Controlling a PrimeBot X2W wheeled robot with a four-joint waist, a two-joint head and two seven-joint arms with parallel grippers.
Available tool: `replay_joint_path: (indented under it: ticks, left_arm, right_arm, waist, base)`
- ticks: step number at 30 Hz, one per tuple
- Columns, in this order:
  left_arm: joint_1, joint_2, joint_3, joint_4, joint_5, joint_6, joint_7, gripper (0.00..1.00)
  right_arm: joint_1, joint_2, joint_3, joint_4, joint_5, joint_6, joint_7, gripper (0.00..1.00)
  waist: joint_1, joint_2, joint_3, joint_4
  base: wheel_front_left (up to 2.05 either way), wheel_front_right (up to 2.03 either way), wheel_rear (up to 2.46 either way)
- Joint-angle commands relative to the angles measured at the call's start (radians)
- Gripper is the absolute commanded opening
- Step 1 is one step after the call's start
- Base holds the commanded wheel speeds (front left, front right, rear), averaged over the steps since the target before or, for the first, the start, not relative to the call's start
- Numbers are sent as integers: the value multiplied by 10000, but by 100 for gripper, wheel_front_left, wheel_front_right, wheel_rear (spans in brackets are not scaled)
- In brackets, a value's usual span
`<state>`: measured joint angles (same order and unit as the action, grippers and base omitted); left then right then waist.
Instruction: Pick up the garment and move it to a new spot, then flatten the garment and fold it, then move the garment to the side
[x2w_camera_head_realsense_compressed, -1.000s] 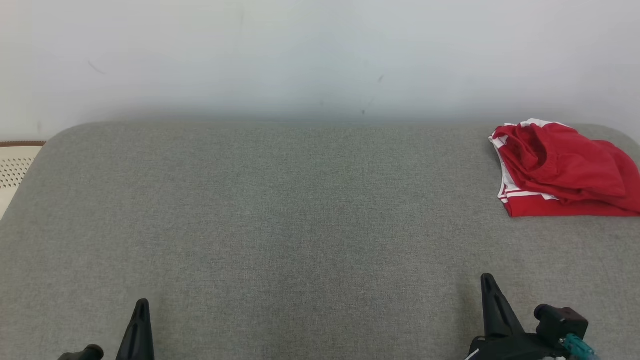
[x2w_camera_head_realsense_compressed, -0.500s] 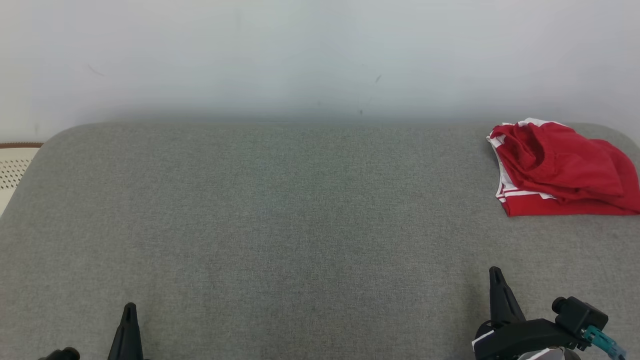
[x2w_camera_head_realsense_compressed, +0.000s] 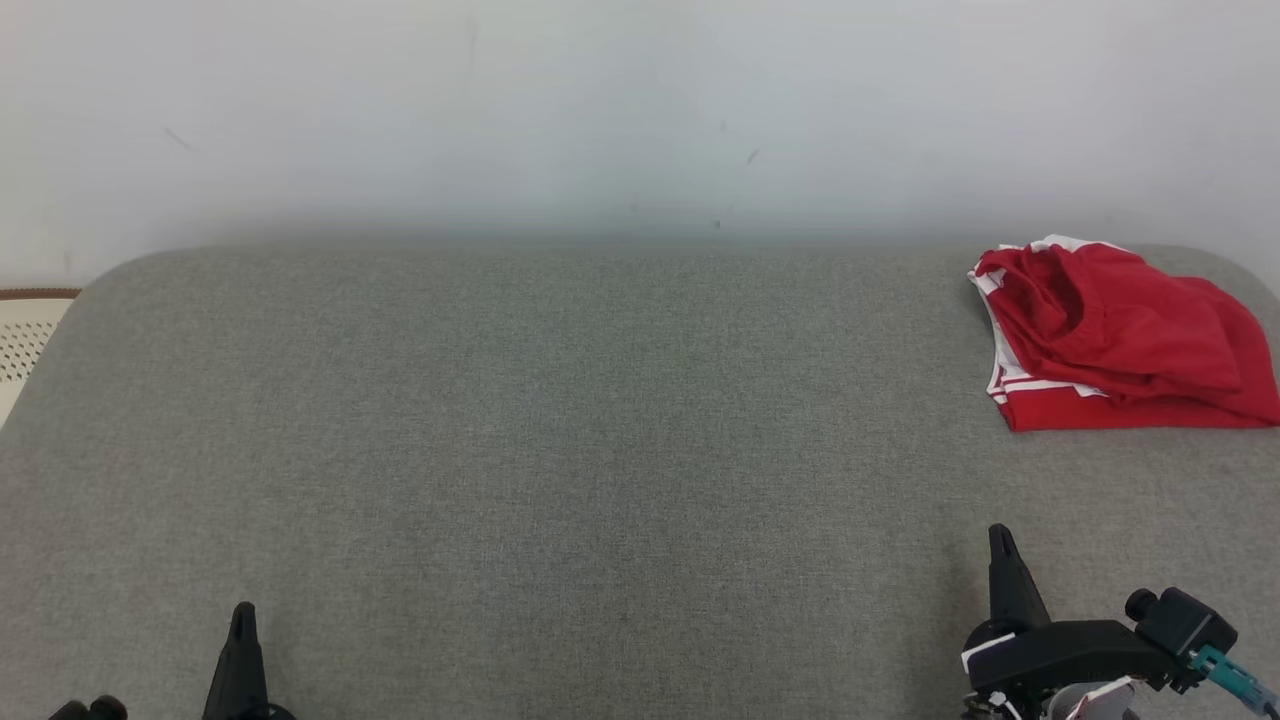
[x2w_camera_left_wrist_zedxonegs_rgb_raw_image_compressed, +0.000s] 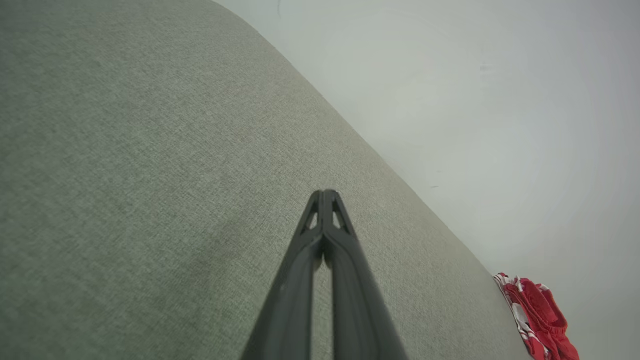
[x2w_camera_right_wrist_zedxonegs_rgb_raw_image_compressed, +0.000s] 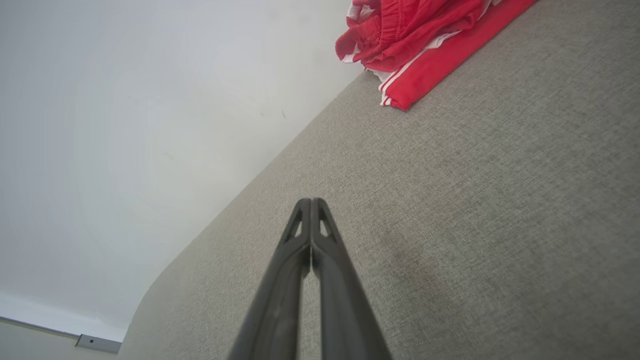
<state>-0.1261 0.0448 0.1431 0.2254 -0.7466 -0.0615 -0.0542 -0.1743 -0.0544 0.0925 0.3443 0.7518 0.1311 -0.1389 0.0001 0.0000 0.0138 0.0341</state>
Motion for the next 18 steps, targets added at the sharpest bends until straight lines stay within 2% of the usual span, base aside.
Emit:
replay_joint_path:
  ticks: [1, 18]
  left_arm:
    - [-254, 54, 100, -3, -415, -82, 102, 0]
    - [-542, 66, 429, 408, -2351, -243, 730, 0]
  right_arm:
    - [-267, -16, -46, -40, 450, -2, 86, 0]
    - [-581, 2, -227, 235, 2529, -3, 495, 0]
  waist:
    - [0, 0, -1, -7]
    - [0, 0, -7, -68]
  base:
    - [0, 0, 0]
    - [0, 0, 0]
